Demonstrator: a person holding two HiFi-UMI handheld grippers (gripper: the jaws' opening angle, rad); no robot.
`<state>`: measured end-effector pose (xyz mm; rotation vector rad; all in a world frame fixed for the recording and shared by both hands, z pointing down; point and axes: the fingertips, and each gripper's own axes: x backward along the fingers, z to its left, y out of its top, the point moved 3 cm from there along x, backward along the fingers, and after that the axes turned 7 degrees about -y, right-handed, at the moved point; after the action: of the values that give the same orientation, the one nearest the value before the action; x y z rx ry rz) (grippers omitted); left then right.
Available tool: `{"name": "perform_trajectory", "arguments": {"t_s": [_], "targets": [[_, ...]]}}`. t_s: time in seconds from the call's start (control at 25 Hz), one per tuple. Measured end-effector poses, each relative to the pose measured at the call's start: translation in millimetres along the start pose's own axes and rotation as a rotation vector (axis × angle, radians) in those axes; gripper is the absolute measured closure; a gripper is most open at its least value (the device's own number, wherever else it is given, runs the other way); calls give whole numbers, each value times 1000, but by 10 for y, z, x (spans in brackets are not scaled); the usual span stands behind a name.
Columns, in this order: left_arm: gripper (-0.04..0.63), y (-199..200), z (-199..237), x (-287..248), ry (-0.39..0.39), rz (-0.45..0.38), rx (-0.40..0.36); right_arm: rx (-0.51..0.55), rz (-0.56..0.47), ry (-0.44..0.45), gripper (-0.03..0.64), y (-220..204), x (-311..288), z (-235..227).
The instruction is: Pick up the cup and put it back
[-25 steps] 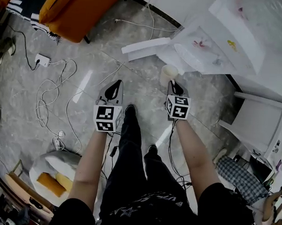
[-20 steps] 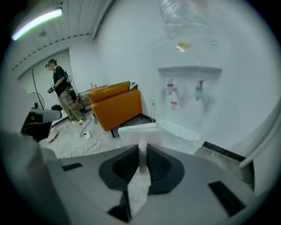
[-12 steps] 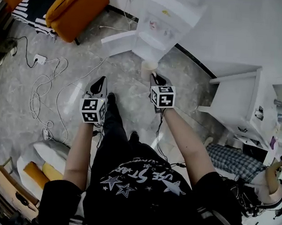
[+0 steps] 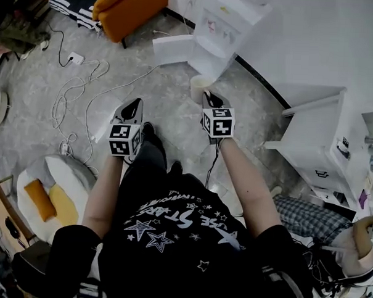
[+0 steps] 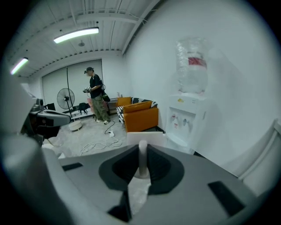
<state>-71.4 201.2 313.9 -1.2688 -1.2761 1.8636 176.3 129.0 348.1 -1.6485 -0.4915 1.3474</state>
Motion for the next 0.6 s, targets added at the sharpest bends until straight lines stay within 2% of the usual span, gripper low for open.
{"name": "perform_trajectory", "arguments": {"t_s": [0.24, 0.4, 0.6], "targets": [[586, 18, -48, 342, 21, -24, -2, 27, -12, 36, 574, -112, 264, 254], [586, 126, -58, 450, 10, -79, 14, 56, -68, 51, 574, 3, 471, 344], [586, 175, -24, 695, -15, -118, 35, 86, -137, 25, 574, 165, 749, 450]]}}
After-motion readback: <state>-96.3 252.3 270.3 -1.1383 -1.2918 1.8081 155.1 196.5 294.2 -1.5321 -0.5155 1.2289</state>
